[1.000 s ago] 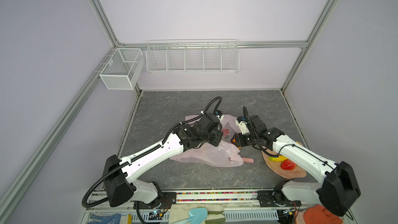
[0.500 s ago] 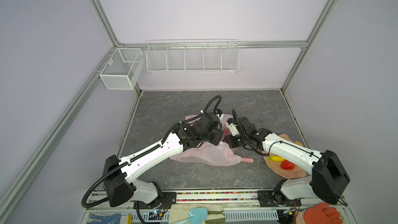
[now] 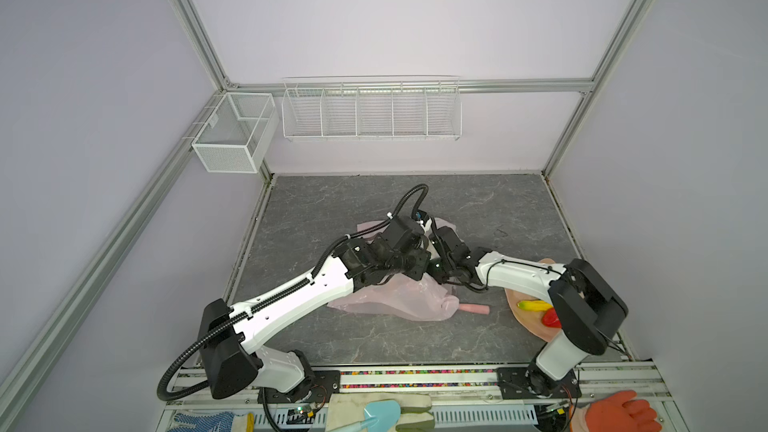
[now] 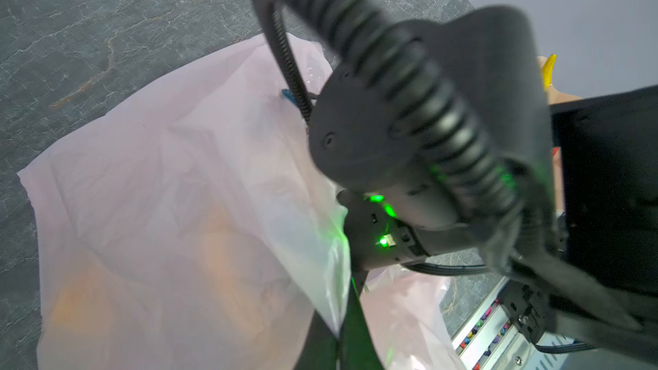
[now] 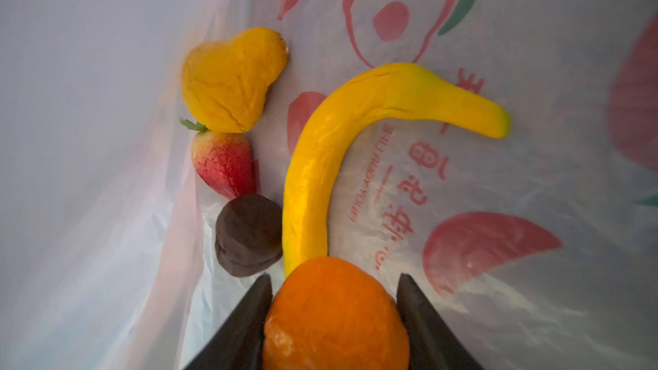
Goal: Place the fruits into the plastic bag
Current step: Place the fruit in the plastic bag.
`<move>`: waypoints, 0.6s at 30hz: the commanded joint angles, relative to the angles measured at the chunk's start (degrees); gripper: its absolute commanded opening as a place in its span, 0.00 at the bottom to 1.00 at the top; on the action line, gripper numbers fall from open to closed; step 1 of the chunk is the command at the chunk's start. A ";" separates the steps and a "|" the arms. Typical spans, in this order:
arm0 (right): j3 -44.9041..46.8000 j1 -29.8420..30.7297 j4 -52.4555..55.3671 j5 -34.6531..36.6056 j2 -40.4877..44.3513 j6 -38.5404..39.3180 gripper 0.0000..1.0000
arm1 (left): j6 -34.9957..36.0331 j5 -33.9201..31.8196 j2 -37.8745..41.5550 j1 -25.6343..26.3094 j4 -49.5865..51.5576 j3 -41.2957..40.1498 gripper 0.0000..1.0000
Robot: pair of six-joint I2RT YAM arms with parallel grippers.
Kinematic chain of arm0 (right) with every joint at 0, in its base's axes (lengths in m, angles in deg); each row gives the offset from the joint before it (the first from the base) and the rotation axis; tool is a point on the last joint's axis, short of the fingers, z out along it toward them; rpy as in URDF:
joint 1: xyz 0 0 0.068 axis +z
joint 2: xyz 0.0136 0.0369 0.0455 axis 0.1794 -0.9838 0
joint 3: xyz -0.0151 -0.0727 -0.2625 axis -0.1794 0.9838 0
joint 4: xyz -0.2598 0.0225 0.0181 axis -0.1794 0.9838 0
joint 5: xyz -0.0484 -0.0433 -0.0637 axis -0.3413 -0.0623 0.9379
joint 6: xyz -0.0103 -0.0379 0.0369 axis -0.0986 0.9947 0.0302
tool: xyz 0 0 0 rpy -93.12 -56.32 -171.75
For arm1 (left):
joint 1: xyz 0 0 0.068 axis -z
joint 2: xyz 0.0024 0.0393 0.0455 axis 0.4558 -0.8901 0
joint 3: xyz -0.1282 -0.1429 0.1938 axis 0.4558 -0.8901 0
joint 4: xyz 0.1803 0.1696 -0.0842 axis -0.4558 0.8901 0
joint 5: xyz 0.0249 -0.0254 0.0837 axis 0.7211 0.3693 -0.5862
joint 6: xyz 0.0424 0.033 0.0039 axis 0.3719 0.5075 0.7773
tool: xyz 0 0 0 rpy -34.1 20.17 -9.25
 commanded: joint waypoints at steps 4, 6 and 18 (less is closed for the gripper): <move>-5.28 2.33 -1.25 -4.33 -4.05 -7.04 0.53 | 0.09 -1.39 0.15 0.25 0.61 1.95 0.00; -4.84 2.33 -2.31 -5.10 -4.04 -8.72 0.74 | 0.09 -1.66 0.40 0.25 0.67 1.83 0.00; -4.60 1.17 1.06 -8.07 -0.09 -8.70 0.99 | -0.18 -3.20 2.07 0.25 0.50 0.22 0.00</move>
